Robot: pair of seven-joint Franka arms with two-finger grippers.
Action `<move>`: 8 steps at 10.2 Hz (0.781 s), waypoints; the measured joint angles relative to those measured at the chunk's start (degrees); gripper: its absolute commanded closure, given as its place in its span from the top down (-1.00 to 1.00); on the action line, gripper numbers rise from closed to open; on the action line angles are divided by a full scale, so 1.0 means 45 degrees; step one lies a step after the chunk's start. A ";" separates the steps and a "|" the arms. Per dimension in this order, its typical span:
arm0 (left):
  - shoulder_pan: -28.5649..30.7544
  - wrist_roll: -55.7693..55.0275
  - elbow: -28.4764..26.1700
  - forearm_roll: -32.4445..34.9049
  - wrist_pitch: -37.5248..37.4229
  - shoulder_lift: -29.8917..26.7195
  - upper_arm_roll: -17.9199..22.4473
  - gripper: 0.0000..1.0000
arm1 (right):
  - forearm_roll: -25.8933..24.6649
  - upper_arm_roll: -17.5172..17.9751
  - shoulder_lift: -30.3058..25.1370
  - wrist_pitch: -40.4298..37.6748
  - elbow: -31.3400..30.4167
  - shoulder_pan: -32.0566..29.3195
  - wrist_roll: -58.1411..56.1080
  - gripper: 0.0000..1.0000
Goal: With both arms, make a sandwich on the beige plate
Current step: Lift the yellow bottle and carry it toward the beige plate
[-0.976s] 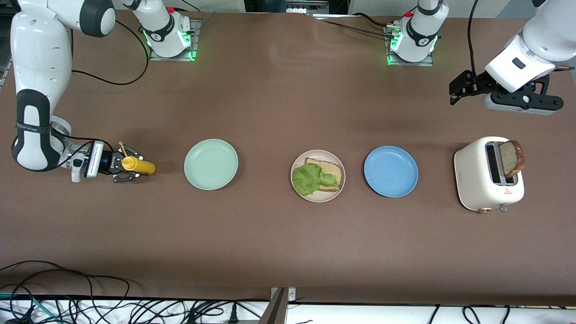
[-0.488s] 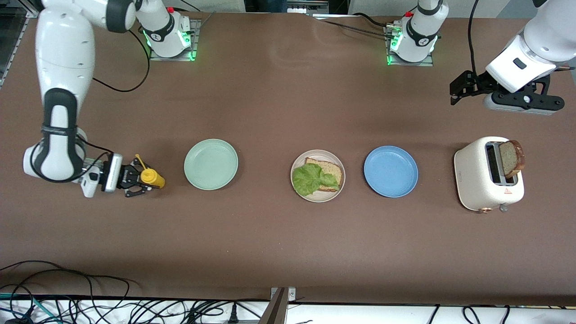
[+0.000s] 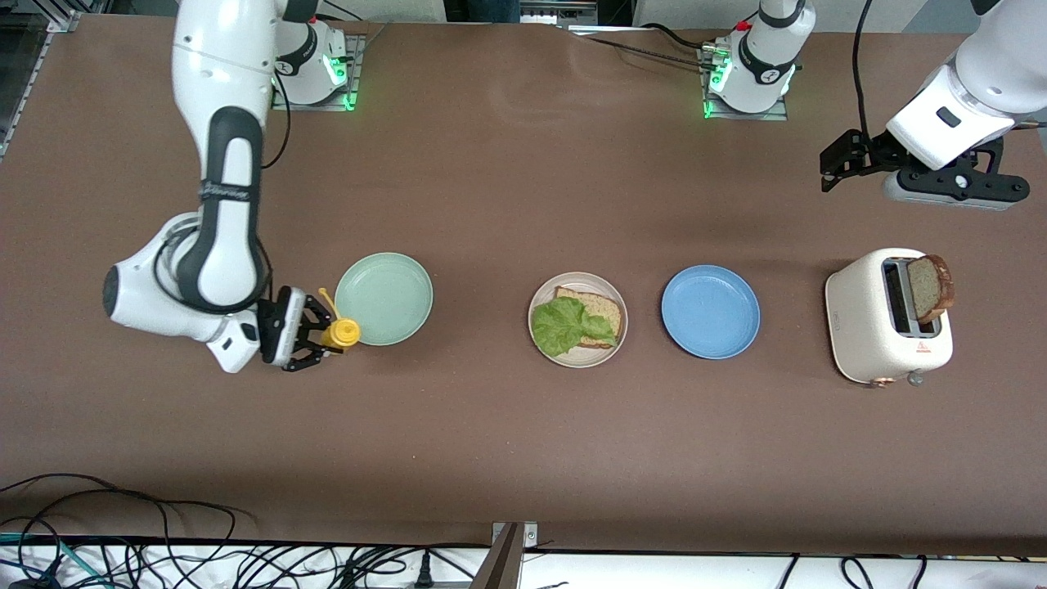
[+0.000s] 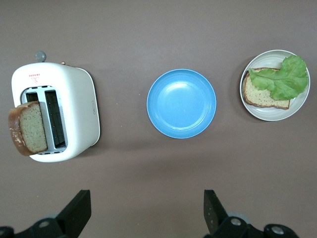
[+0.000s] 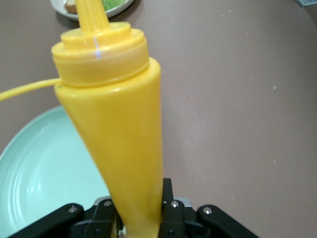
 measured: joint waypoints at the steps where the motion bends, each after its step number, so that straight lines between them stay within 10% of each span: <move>1: 0.0002 0.0000 0.0005 0.0000 0.0000 0.0004 0.0001 1.00 | -0.0428 -0.0288 -0.0009 0.0687 0.0003 0.0850 0.0934 -1.00; 8: 0.0008 0.0000 0.0048 0.0000 0.0000 0.0038 0.0008 1.00 | -0.7530 -0.0528 0.0071 0.4055 -0.0026 0.5592 0.9536 -1.00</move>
